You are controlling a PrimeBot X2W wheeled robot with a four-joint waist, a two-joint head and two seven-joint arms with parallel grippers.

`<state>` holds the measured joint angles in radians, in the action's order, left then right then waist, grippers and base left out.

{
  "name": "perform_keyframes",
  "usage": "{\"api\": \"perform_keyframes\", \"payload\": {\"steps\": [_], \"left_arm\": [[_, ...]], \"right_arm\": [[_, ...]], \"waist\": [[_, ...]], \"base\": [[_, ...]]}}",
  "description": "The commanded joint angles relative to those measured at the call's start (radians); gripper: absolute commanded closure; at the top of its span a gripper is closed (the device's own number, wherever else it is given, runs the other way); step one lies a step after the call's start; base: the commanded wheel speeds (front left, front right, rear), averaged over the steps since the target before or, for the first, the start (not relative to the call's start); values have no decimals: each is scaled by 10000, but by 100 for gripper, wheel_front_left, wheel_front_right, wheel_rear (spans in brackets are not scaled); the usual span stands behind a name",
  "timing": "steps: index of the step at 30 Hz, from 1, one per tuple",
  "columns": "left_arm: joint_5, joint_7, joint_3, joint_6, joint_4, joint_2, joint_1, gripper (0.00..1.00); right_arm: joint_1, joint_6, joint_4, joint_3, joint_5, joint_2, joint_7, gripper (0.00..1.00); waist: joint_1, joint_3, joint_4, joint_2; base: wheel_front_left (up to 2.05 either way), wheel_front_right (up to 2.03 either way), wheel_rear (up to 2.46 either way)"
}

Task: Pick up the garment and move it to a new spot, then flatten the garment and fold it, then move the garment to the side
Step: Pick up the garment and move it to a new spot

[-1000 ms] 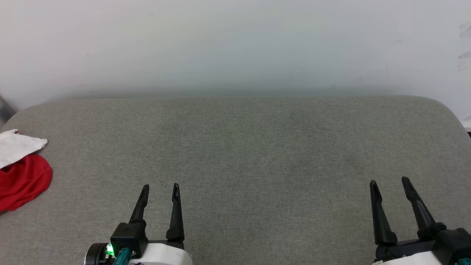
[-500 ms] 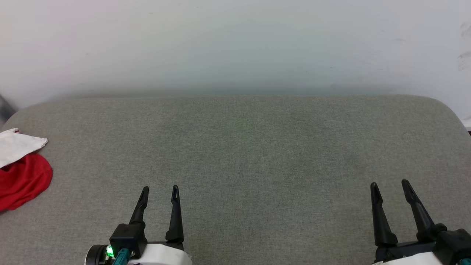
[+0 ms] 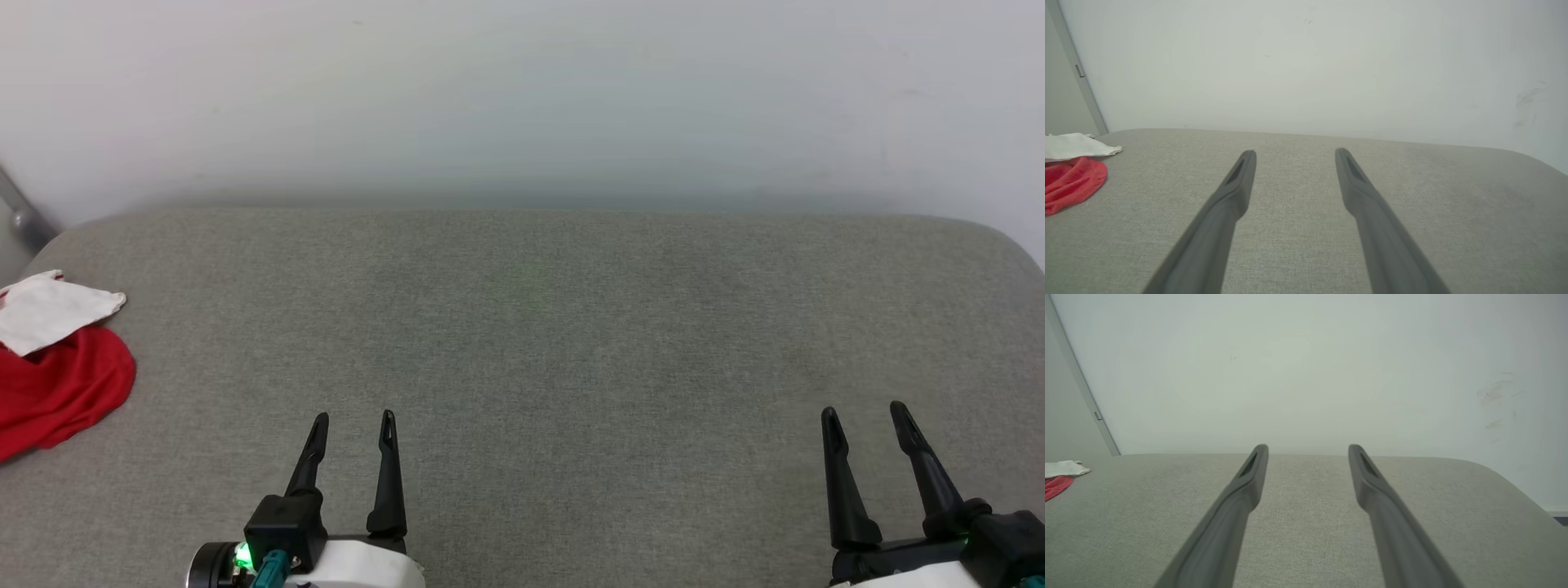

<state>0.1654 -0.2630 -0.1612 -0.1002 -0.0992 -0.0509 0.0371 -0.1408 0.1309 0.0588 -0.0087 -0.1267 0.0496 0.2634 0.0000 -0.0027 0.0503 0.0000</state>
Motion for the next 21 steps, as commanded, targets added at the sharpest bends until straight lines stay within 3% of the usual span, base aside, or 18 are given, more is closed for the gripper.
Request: {"api": "perform_keyframes", "payload": {"steps": [1,21], "left_arm": [[-28,-28,35,-35,0,10,-63,0],[12,-28,351,-233,63,10,-215,0]], "right_arm": [[-52,-3,7,22,-33,12,21,0],[97,-3,147,89,72,10,21,0]], "waist": [[0,19,122,0],[0,305,2137,0]], "base": [[0,0,0],[0,0,0]]}}
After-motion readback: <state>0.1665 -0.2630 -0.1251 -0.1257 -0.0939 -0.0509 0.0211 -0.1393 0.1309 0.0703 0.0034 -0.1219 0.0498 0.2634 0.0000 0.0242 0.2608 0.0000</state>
